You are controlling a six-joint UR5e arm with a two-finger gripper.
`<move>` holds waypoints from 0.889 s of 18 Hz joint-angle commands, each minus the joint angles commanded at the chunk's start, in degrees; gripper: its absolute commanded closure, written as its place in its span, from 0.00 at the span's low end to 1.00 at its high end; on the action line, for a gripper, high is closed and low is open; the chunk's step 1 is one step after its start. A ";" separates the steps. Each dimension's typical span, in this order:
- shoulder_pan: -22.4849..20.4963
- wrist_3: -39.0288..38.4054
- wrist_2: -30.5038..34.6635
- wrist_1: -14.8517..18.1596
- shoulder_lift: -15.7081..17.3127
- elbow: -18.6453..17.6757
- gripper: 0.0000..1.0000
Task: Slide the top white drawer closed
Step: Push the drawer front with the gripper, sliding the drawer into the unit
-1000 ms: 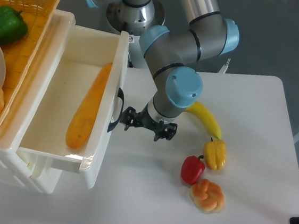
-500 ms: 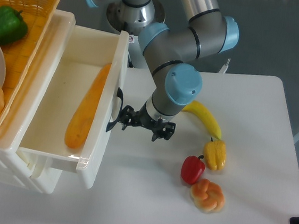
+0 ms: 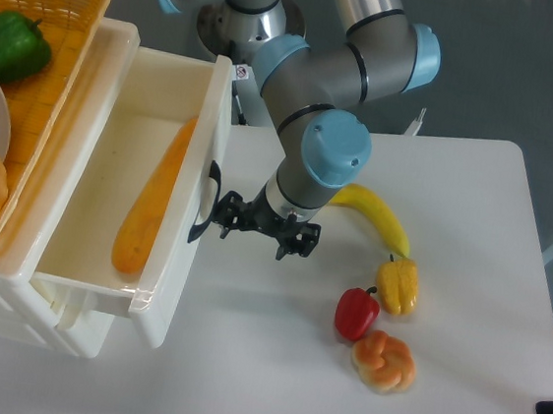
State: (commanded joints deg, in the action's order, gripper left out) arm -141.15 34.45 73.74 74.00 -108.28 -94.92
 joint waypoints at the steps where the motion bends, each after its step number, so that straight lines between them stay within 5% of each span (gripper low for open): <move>1: 0.52 -0.35 0.00 0.00 0.00 0.00 0.00; 16: 4.83 -3.08 0.61 -0.09 0.62 0.35 0.00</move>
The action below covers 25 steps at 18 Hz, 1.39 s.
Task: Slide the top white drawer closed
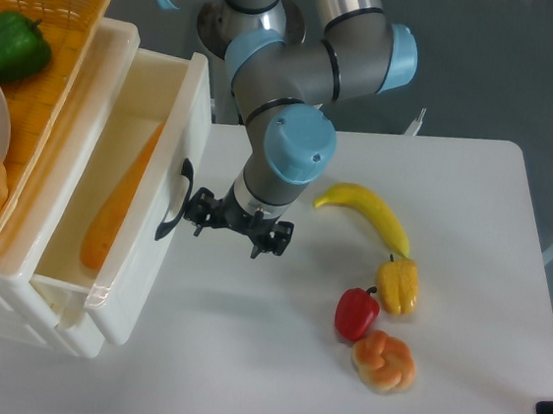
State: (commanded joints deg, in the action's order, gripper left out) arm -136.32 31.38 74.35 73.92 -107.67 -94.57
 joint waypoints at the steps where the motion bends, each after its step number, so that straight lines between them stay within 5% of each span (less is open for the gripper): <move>1: 0.35 0.00 -0.09 0.00 0.00 0.00 0.00; 25: 4.22 -0.62 0.00 -0.26 0.00 0.62 0.00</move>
